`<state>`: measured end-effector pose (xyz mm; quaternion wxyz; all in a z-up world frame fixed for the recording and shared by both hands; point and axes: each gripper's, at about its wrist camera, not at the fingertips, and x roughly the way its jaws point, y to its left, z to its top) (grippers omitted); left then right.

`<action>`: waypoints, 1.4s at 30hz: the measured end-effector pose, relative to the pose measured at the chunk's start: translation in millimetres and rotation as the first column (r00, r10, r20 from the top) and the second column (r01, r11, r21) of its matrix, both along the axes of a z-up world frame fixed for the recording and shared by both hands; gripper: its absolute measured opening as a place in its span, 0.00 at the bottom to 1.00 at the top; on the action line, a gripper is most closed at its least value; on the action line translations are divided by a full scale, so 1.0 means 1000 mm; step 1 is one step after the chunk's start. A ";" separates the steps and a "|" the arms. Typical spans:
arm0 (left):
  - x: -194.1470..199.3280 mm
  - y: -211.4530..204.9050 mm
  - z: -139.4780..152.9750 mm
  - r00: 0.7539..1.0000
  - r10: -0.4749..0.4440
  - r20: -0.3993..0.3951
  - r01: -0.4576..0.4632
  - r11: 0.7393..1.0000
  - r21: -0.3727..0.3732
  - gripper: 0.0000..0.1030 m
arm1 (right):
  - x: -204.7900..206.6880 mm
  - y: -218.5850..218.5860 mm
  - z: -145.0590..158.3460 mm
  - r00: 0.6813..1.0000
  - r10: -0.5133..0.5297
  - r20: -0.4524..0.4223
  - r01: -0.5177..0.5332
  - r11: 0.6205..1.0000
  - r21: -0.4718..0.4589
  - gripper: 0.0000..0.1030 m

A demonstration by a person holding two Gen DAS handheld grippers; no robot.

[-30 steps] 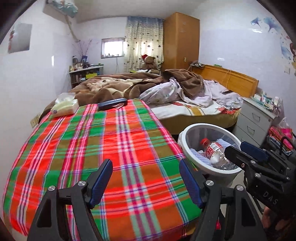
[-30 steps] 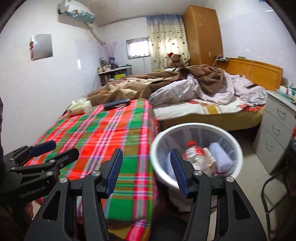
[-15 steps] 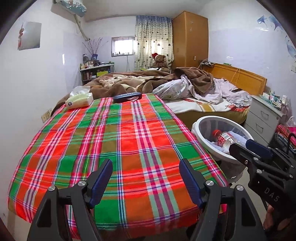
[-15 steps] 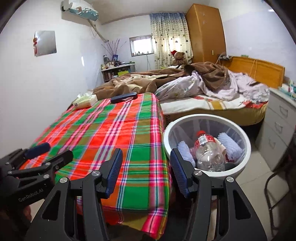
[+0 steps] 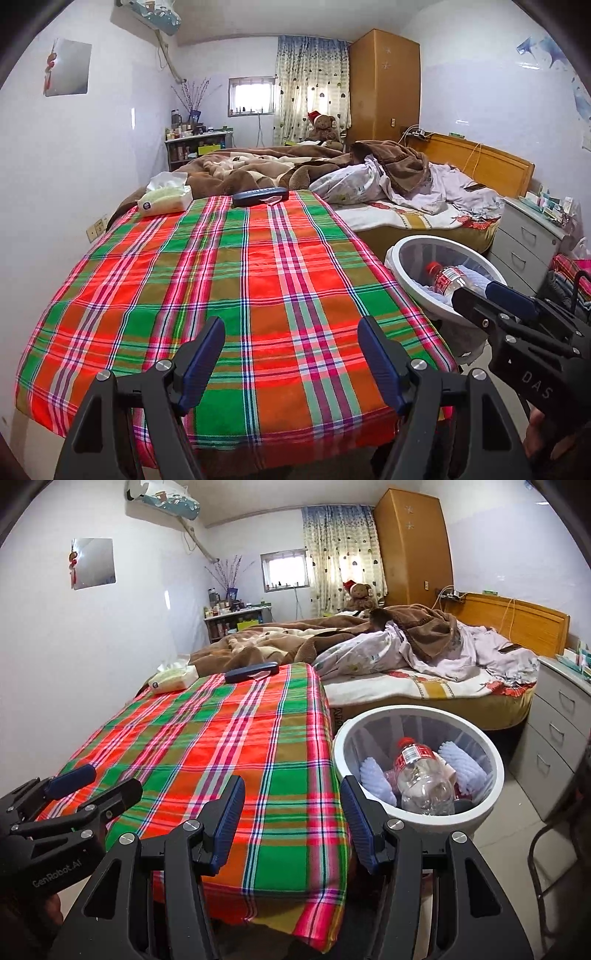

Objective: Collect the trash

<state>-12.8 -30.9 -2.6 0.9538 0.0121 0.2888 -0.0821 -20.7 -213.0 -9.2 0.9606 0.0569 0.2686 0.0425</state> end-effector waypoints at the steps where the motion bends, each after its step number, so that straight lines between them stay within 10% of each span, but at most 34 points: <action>1: -0.001 0.000 0.000 1.000 0.001 0.000 -0.001 1.000 0.001 0.72 | 0.000 0.000 0.000 1.000 0.000 0.000 0.000 1.000 -0.002 0.53; 42: -0.008 0.004 0.004 1.000 0.007 0.018 -0.007 1.000 0.007 0.72 | -0.004 0.001 0.001 1.000 -0.001 0.002 0.001 1.000 0.010 0.53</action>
